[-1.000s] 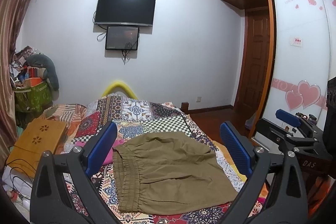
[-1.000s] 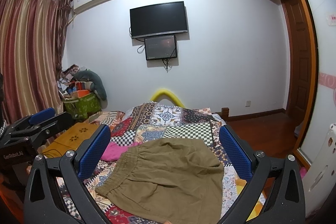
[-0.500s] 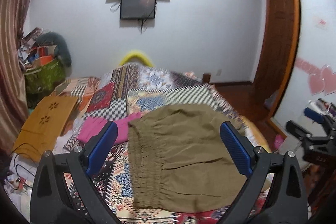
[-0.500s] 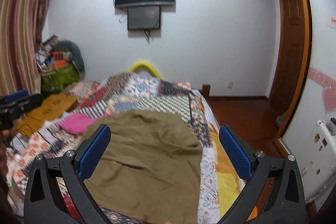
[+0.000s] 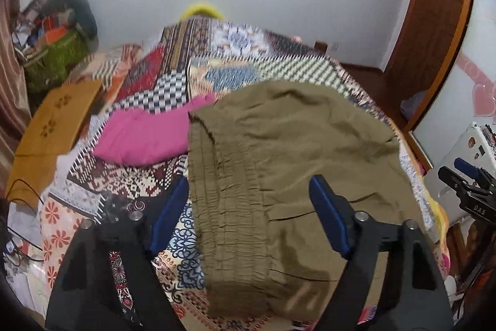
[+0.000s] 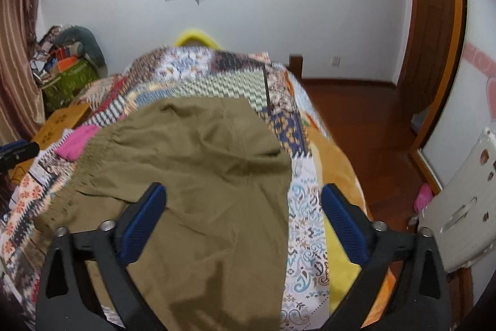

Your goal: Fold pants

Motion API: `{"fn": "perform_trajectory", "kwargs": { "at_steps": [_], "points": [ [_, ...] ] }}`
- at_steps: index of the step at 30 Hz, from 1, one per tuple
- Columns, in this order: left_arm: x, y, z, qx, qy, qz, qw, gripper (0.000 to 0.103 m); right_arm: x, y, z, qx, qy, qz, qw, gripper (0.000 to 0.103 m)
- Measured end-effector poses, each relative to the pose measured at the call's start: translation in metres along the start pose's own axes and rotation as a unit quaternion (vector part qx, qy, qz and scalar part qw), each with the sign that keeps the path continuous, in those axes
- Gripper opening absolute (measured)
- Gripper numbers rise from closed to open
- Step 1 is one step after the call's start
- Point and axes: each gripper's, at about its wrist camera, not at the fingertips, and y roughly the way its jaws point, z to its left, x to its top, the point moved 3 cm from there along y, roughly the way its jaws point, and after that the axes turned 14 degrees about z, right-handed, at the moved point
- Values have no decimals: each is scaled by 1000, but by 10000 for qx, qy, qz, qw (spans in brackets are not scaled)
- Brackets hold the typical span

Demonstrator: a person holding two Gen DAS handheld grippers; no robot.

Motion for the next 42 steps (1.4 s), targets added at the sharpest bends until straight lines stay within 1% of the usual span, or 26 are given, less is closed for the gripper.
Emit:
{"fn": "perform_trajectory", "kwargs": {
  "at_steps": [2,3,5,7,12,14,16,19,20,21,22,23,25,26,27,28,29,30,31,33,34,35,36,39,40,42],
  "points": [
    [1,13,6,48,22,165,9998,70,-1,12,-5,-4,33,176,9998,83],
    [4,21,9,70,27,246,9997,70,-2,17,-9,-9,43,251,9997,80],
    [9,35,15,81,44,354,9993,70,-3,28,-17,-65,40,386,9992,78],
    [15,48,23,197,44,458,9987,70,1,37,-22,-111,30,445,9989,78],
    [37,74,35,168,64,661,9977,69,11,57,-38,-130,102,559,9983,78],
    [43,83,38,145,100,757,9970,64,17,66,-43,-75,138,609,9980,78],
    [48,96,39,47,144,899,9958,58,21,76,-46,-43,153,694,9975,78],
    [51,119,43,-212,111,1191,9926,48,25,91,-46,4,87,782,9969,77],
    [52,126,44,-284,80,1279,9914,45,26,95,-45,51,64,798,9968,75],
    [52,130,45,-313,79,1302,9910,45,27,99,-44,113,38,837,9964,69],
    [52,133,44,-335,112,1275,9912,45,27,103,-45,146,30,886,9960,66],
    [52,134,43,-346,178,1240,9915,45,28,108,-45,160,32,937,9955,64],
    [54,134,40,-326,304,1193,9919,45,30,115,-46,144,59,959,9953,63],
    [54,135,39,-335,334,1188,9918,45,30,117,-47,167,65,952,9953,62],
    [54,135,37,-362,381,1176,9917,44,30,119,-47,244,79,968,9950,56],
    [55,135,36,-379,419,1171,9915,40,30,122,-47,329,105,1012,9943,53],
    [57,136,34,-407,450,1180,9912,33,30,124,-47,379,126,1040,9938,48],
    [57,135,32,-474,476,1182,9907,29,30,125,-46,398,121,1031,9938,45],
    [58,135,31,-455,480,1167,9910,28,30,124,-45,427,83,1006,9940,43],
    [61,137,29,-415,500,1149,9912,26,30,124,-43,393,20,1021,9940,33],
    [61,137,29,-429,469,1139,9915,25,30,124,-42,358,-31,1056,9938,30],
    [62,138,30,-433,434,1136,9916,23,29,125,-41,333,-72,1091,9934,20],
    [63,139,31,-409,422,1120,9920,21,28,125,-41,395,-132,1142,9926,13],
    [67,139,28,-241,491,1065,9928,17,24,124,-39,412,-246,1168,9920,9],
    [68,140,29,-180,496,1060,9930,12,23,123,-39,405,-263,1173,9919,9],
    [71,142,29,-169,474,1115,9925,12,20,122,-39,434,-247,1226,9912,8]
  ]
}}
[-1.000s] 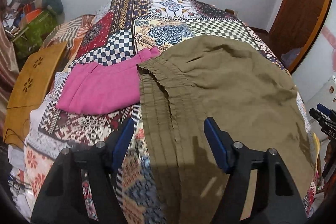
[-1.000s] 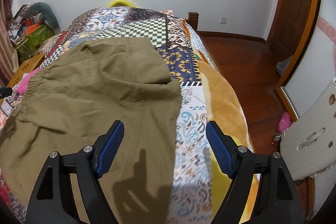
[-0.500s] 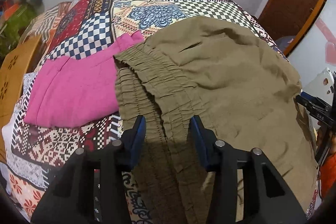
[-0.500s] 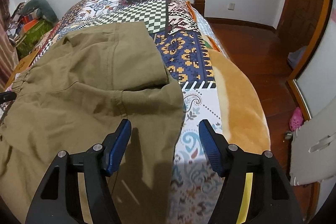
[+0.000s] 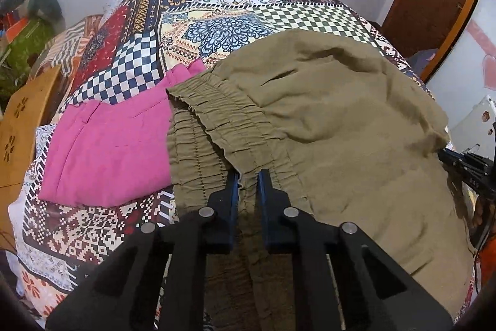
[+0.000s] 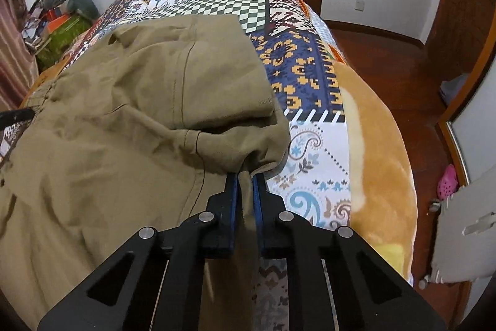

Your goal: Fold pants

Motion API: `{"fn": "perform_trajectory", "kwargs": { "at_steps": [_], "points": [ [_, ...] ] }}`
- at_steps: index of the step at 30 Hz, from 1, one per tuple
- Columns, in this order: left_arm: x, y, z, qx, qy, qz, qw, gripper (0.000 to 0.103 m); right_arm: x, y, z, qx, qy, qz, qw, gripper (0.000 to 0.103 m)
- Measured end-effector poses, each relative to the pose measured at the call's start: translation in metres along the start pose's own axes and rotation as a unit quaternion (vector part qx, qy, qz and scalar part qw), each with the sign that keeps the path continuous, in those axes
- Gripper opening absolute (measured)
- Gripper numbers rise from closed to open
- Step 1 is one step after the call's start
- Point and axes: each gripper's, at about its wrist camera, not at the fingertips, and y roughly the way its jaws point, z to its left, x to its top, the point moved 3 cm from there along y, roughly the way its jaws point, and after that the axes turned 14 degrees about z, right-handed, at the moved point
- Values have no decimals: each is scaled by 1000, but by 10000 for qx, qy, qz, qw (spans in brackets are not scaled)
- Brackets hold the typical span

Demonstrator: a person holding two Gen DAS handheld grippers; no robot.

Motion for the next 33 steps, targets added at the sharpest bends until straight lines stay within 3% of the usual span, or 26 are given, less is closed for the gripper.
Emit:
{"fn": "perform_trajectory", "kwargs": {
  "at_steps": [4,10,15,18,25,30,31,33],
  "points": [
    [-1,-2,3,-77,6,48,10000,12,0,-2,0,60,112,16,9999,10],
    [-1,-24,15,-309,-252,-38,9992,13,6,-23,-7,163,320,-97,9993,30],
    [13,-23,25,-292,-410,6,9987,18,26,-37,-12,252,365,-345,9984,35],
    [22,-11,25,-531,-453,208,9973,36,43,-33,-11,228,353,-399,9983,37],
    [35,7,6,-365,-156,291,9988,44,71,0,-3,280,177,-136,9994,37],
    [42,10,-2,-180,-6,276,9995,42,71,13,-8,729,293,-54,9969,37],
    [43,9,-4,-190,15,250,9995,38,70,13,-7,763,264,-59,9967,34],
    [45,7,-6,-153,20,178,9997,28,68,11,-3,663,106,-128,9977,19]
  ]
}}
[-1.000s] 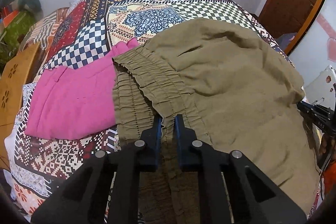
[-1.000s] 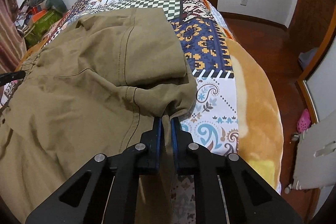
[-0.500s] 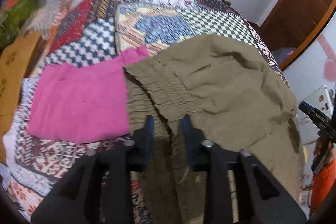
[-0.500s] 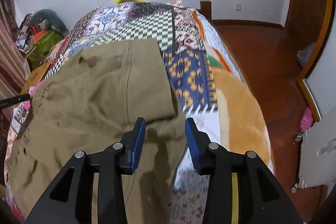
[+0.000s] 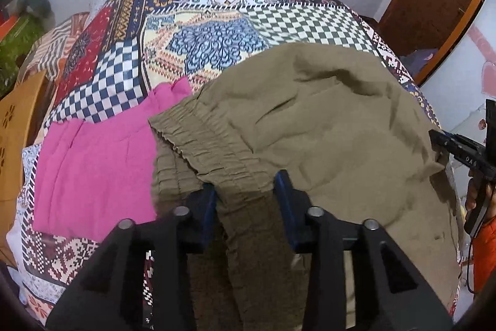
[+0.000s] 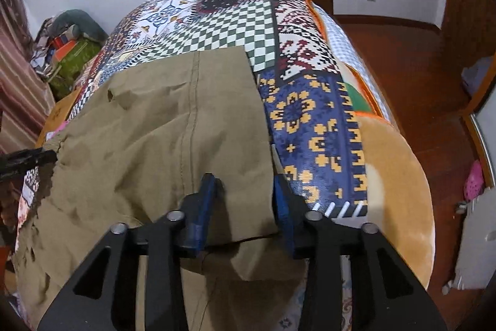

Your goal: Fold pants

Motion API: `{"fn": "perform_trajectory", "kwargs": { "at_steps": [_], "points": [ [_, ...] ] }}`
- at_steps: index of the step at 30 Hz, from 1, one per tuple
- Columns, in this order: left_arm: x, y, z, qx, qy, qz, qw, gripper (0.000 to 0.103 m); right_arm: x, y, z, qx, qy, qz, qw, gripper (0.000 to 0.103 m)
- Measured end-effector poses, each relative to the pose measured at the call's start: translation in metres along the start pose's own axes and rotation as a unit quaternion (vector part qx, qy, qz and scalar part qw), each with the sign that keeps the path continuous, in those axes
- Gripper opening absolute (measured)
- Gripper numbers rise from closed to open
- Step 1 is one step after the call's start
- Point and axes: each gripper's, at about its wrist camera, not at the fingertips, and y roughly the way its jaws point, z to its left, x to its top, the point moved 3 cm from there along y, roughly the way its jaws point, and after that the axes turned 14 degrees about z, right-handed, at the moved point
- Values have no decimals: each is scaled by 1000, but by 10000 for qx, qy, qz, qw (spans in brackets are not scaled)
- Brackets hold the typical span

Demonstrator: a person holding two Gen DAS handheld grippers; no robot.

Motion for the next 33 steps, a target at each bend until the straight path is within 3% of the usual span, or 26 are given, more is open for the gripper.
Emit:
{"fn": "perform_trajectory", "kwargs": {
  "at_steps": [3,8,12,16,20,26,30,33],
  "points": [
    [3,-5,-4,112,73,-145,9998,15,-4,-3,8,-278,-284,-88,9992,12],
    [3,-9,-12,454,251,-270,9983,12,-4,-4,19,-846,-724,-224,9935,11],
    [3,-9,-9,825,325,-368,9954,12,-1,-2,12,-895,-707,-208,9933,10],
    [4,6,1,908,253,-195,9954,13,-3,5,7,-1000,-663,-108,9927,10],
    [3,11,5,765,193,-119,9968,13,-5,7,7,-1072,-615,-24,9923,10],
    [-1,-13,24,137,-146,-130,9997,17,3,-9,9,-895,-567,77,9943,13],
    [2,-34,41,220,-355,-304,9987,18,10,-28,14,-884,-582,-120,9943,14],
    [9,-46,53,239,-471,-438,9976,28,23,-43,19,-783,-573,-327,9947,18]
  ]
}}
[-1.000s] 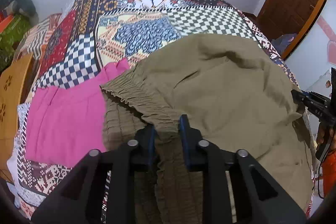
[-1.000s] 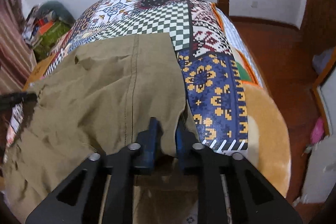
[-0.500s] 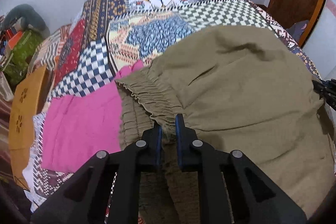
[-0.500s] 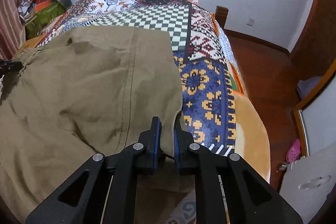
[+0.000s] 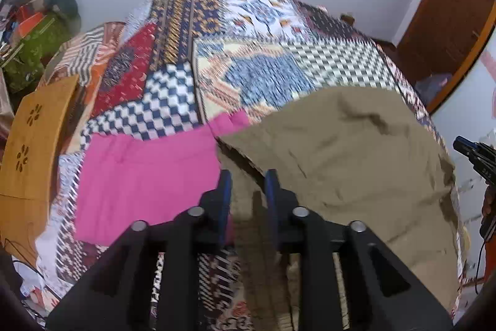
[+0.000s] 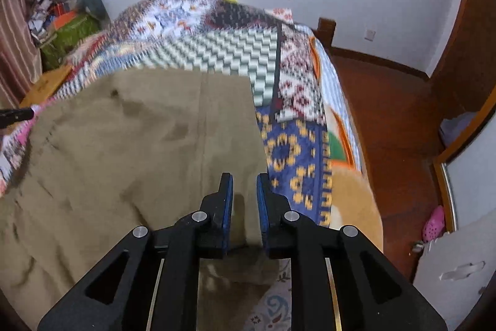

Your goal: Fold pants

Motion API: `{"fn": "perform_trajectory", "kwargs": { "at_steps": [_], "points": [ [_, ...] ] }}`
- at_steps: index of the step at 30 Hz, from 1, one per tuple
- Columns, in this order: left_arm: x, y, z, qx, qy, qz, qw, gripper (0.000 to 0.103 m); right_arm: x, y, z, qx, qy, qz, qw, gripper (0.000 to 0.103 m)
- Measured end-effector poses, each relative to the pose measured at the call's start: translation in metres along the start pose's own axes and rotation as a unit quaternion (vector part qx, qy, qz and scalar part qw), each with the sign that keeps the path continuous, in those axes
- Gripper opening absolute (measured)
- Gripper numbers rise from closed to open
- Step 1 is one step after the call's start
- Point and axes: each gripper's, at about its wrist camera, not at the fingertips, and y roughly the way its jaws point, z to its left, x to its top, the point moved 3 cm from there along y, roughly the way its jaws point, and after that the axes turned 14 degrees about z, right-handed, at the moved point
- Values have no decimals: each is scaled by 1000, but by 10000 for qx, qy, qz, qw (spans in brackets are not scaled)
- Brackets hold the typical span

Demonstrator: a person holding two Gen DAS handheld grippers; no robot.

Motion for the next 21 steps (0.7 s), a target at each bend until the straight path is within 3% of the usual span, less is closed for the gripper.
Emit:
{"fn": "perform_trajectory", "kwargs": {
  "at_steps": [1,3,8,12,21],
  "points": [
    [4,-3,4,11,-56,-54,10000,34,5,-3,1,-6,1,-62,10000,22],
    [11,-7,11,33,-125,-145,9998,39,16,-9,2,-23,7,-227,9997,39],
    [28,2,20,-31,-223,-115,9997,54,44,-10,6,42,4,-406,9992,40],
    [39,25,20,-103,-180,103,9997,54,63,2,9,127,-34,-424,9990,40],
    [41,64,14,-35,170,416,9990,54,89,55,7,230,-200,35,9995,40]
  ]
}}
